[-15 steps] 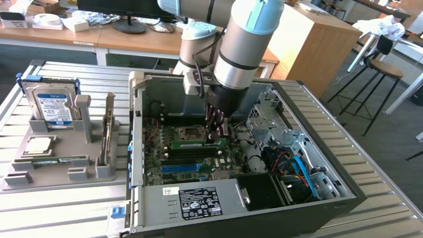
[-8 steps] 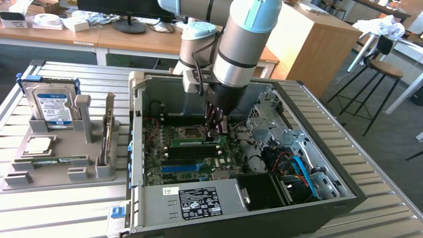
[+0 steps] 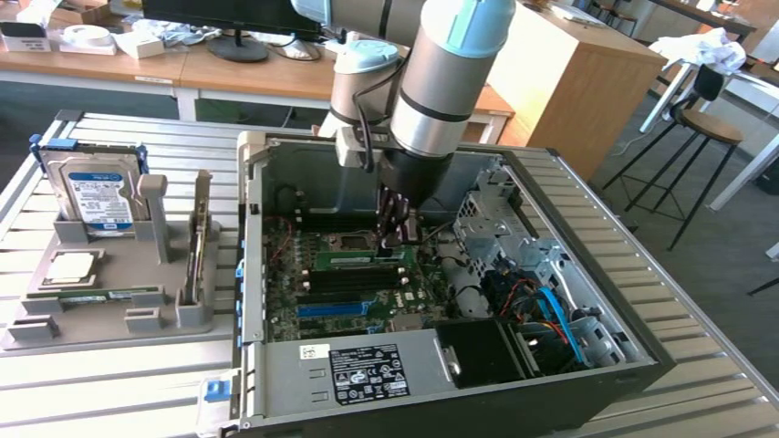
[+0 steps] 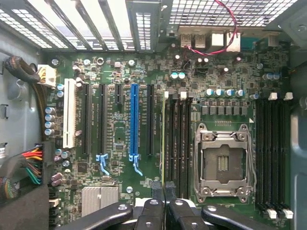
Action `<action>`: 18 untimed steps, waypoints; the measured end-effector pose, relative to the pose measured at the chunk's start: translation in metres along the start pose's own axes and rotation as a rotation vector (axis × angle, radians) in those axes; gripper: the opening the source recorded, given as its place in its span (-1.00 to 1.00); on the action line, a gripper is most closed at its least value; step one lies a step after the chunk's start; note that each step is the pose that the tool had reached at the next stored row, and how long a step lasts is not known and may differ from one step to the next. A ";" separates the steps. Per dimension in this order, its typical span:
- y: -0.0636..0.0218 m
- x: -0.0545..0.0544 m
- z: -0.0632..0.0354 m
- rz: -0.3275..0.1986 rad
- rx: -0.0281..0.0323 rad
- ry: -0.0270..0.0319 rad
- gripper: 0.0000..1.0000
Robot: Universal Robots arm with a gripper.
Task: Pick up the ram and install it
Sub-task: 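Insert the ram into the slot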
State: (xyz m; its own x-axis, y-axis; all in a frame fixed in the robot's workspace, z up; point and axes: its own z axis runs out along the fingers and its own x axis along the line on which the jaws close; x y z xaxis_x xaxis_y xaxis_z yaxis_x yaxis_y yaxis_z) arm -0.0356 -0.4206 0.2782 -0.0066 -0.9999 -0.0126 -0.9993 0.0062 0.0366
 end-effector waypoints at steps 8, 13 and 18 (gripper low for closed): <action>0.0000 -0.005 0.0002 0.000 0.0000 0.0000 -0.77; 0.0000 -0.006 0.0003 0.000 0.0000 0.0000 -0.77; 0.0000 -0.006 0.0009 0.000 0.0001 -0.0002 -0.77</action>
State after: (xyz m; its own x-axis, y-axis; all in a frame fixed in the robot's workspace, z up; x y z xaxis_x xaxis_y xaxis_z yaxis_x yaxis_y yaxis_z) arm -0.0356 -0.4144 0.2774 -0.0067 -0.9999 -0.0128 -0.9993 0.0062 0.0365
